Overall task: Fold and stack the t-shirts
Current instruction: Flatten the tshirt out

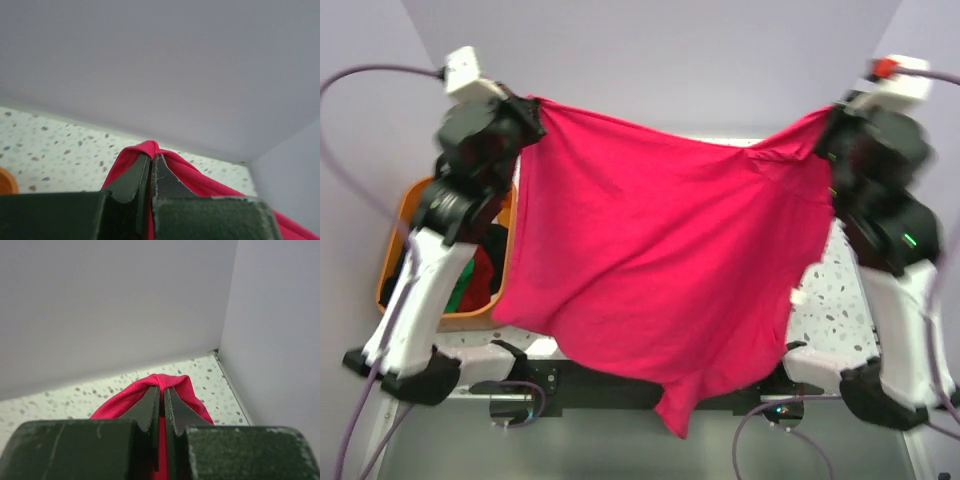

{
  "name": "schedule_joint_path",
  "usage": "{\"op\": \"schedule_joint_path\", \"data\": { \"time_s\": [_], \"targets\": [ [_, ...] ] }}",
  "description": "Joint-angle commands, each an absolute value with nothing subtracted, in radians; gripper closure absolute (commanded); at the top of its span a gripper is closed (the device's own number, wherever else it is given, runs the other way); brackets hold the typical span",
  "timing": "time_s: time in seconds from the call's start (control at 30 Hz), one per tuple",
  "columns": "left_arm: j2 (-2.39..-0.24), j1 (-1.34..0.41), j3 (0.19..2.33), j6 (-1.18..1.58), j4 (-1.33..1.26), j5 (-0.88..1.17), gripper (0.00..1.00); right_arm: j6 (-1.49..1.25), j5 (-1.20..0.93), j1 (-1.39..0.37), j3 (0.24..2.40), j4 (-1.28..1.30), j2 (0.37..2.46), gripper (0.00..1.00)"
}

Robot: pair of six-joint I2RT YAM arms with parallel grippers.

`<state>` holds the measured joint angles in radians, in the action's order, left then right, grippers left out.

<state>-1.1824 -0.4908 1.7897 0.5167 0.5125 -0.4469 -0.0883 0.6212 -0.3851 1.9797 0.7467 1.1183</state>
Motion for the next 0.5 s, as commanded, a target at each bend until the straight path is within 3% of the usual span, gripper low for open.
{"op": "schedule_joint_path", "data": {
  "time_s": [0.0, 0.07, 0.2, 0.3, 0.47],
  "targets": [
    [-1.353, -0.399, 1.72, 0.474, 0.506, -0.563, 1.0, -0.026, 0.632, -0.312, 1.847, 0.597, 1.258, 1.0],
    [-1.472, -0.315, 1.662, 0.497, 0.424, -0.445, 1.0, -0.139, 0.388, -0.142, 1.796, 0.571, 1.377, 1.0],
    [-1.784, -0.272, 1.664, 0.482, 0.289, -0.371, 1.0, -0.189, 0.276, -0.069, 1.75, 0.468, 1.632, 1.0],
    [-2.042, -0.259, 1.823, 0.454, 0.244, -0.293, 1.0, -0.193, 0.207, -0.051, 1.868, 0.471, 1.901, 1.0],
    [-2.406, -0.25, 2.195, 0.399, 0.278, -0.275, 1.0, -0.152, 0.207, -0.049, 2.296, 0.547, 2.307, 1.0]
  ]
}}
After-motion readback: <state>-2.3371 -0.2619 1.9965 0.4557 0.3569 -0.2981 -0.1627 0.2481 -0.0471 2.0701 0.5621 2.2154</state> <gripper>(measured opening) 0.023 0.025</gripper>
